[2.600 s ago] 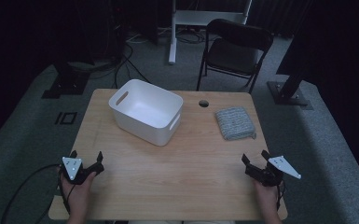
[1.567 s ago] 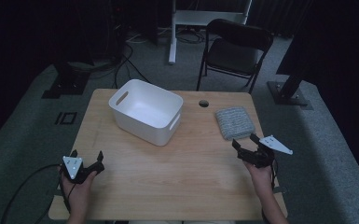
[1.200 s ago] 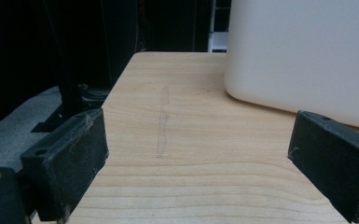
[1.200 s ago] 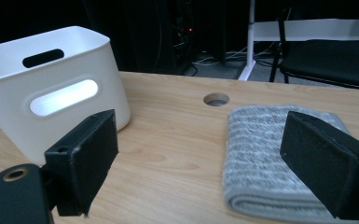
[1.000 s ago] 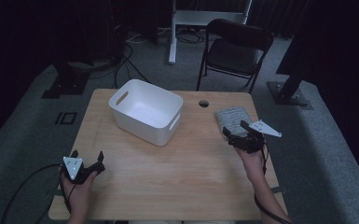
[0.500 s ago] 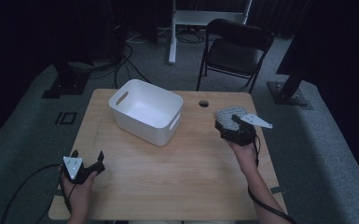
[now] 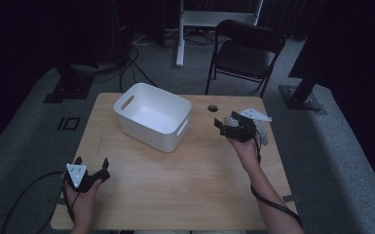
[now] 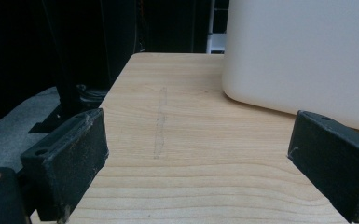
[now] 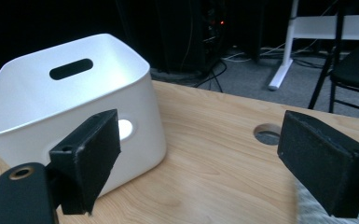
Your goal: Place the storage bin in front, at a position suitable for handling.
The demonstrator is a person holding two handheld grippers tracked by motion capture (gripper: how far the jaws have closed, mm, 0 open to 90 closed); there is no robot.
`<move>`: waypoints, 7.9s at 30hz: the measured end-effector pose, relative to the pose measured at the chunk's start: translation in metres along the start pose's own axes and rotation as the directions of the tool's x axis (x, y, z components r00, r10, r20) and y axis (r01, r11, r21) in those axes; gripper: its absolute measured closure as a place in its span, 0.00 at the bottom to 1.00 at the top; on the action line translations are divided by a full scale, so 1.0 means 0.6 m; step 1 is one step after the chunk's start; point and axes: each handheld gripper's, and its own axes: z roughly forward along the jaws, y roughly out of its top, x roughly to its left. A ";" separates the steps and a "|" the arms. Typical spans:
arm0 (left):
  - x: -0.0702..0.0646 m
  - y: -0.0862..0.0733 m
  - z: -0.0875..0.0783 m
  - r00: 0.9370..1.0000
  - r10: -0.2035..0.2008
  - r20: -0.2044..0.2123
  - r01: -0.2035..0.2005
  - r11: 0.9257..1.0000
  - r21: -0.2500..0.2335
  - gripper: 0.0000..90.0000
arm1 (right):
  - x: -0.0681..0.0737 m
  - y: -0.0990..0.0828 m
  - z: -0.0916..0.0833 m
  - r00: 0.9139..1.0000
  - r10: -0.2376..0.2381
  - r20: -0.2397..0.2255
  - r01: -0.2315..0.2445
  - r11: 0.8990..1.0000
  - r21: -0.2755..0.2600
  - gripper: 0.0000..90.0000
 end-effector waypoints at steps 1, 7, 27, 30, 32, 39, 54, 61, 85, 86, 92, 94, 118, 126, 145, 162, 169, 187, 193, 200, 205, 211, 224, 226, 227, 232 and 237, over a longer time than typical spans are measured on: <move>0.000 0.000 0.000 1.000 0.001 0.001 -0.001 1.000 0.001 0.05 | 0.002 0.001 0.006 1.000 -0.003 -0.004 0.003 1.000 0.002 0.14; 0.000 0.000 0.000 1.000 0.002 0.001 -0.002 1.000 -0.001 0.05 | 0.015 0.008 0.046 0.999 -0.014 -0.041 0.016 0.999 0.037 0.14; -0.001 0.000 -0.001 1.000 0.004 0.010 -0.004 1.000 -0.002 0.05 | 0.062 0.049 0.141 0.993 -0.039 -0.111 0.049 0.995 0.090 0.14; 0.000 0.000 -0.001 1.000 -0.001 0.011 0.001 1.000 -0.003 0.05 | 0.068 0.052 0.154 0.992 -0.063 -0.108 0.075 0.991 0.110 0.14; 0.000 0.000 -0.001 1.000 0.001 0.012 -0.001 1.000 -0.002 0.05 | 0.070 0.053 0.162 0.992 -0.077 -0.102 0.089 0.989 0.121 0.15; 0.000 0.000 -0.001 1.000 -0.002 0.013 0.002 1.000 -0.002 0.05 | 0.075 0.060 0.181 0.992 -0.083 -0.093 0.095 0.986 0.139 0.15; 0.000 0.000 -0.001 1.000 0.000 0.019 0.000 1.000 -0.001 0.05 | 0.080 0.074 0.224 0.990 -0.125 -0.057 0.135 0.965 0.224 0.51; 0.001 0.000 -0.001 1.000 0.000 0.021 0.000 1.000 -0.003 0.05 | 0.081 0.075 0.246 0.991 -0.125 -0.043 0.132 0.945 0.299 0.69; 0.003 -0.001 -0.002 1.000 -0.013 0.019 0.013 1.000 -0.002 0.05 | 0.080 0.078 0.265 0.991 -0.130 -0.034 0.134 0.921 0.365 0.90; 0.003 -0.001 -0.002 1.000 -0.013 0.018 0.013 1.000 -0.003 0.05 | 0.080 0.079 0.264 0.991 -0.129 -0.036 0.133 0.921 0.367 0.90; 0.002 -0.001 -0.002 1.000 -0.010 0.017 0.010 1.000 -0.003 0.05 | 0.081 0.078 0.255 0.990 -0.136 -0.039 0.140 0.916 0.376 0.91; 0.001 -0.001 -0.002 1.000 -0.009 0.017 0.009 1.000 -0.003 0.05 | 0.081 0.077 0.252 0.990 -0.134 -0.040 0.139 0.915 0.380 0.91; 0.000 0.000 -0.002 1.000 -0.004 0.015 0.004 1.000 -0.001 0.05 | 0.079 0.065 0.211 0.990 -0.128 -0.061 0.141 0.912 0.384 0.91; -0.001 0.000 -0.001 1.000 -0.009 0.016 0.008 1.000 0.002 0.05 | 0.082 0.061 0.197 0.988 -0.138 -0.065 0.152 0.908 0.391 0.91; -0.001 0.000 -0.002 1.000 -0.003 0.016 0.003 1.000 0.003 0.05 | 0.081 0.048 0.156 0.984 -0.155 -0.092 0.179 0.900 0.398 0.91; -0.001 0.000 -0.001 1.000 -0.008 0.016 0.008 1.000 0.002 0.05 | 0.079 0.034 0.112 0.981 -0.155 -0.113 0.187 0.898 0.397 0.91; -0.001 0.000 -0.002 1.000 -0.006 0.015 0.006 1.000 0.002 0.05 | 0.078 0.028 0.094 0.979 -0.155 -0.129 0.194 0.897 0.397 0.91; -0.001 0.000 -0.002 1.000 -0.013 0.008 0.013 1.000 0.000 0.05 | 0.078 0.015 0.053 0.971 -0.178 -0.158 0.228 0.887 0.403 0.91; -0.002 -0.001 -0.002 1.000 -0.006 0.011 0.006 1.000 -0.003 0.06 | 0.075 0.010 0.038 0.969 -0.172 -0.176 0.230 0.888 0.399 0.91; -0.001 -0.001 -0.002 1.000 -0.010 0.012 0.010 1.000 0.000 0.06 | 0.074 0.003 0.016 0.966 -0.172 -0.194 0.238 0.885 0.399 0.91; 0.000 -0.001 -0.002 1.000 -0.014 0.013 0.014 1.000 0.000 0.06 | 0.074 -0.003 0.000 0.961 -0.176 -0.214 0.250 0.884 0.396 0.91; -0.001 0.000 -0.002 1.000 -0.008 0.014 0.008 1.000 0.001 0.06 | 0.075 -0.007 -0.014 0.956 -0.182 -0.231 0.264 0.877 0.400 0.91; -0.002 0.000 -0.002 1.000 -0.001 0.015 0.001 1.000 0.004 0.06 | 0.069 -0.013 -0.039 0.944 -0.189 -0.270 0.289 0.868 0.404 0.91; -0.002 0.000 -0.002 1.000 -0.002 0.018 0.001 1.000 0.007 0.06 | 0.069 -0.014 -0.040 0.945 -0.186 -0.267 0.285 0.870 0.403 0.91; -0.003 0.000 -0.002 1.000 -0.010 0.021 0.010 1.000 0.008 0.06 | 0.069 -0.014 -0.040 0.947 -0.184 -0.263 0.280 0.872 0.401 0.91; -0.006 0.005 -0.004 0.999 -0.036 0.040 0.037 0.999 -0.002 0.06 | 0.067 -0.020 -0.040 0.950 -0.161 -0.267 0.259 0.883 0.392 0.81; -0.013 0.038 -0.016 0.989 -0.058 0.138 0.068 0.995 -0.067 0.08 | 0.068 -0.023 -0.051 0.962 -0.116 -0.249 0.203 0.911 0.360 0.64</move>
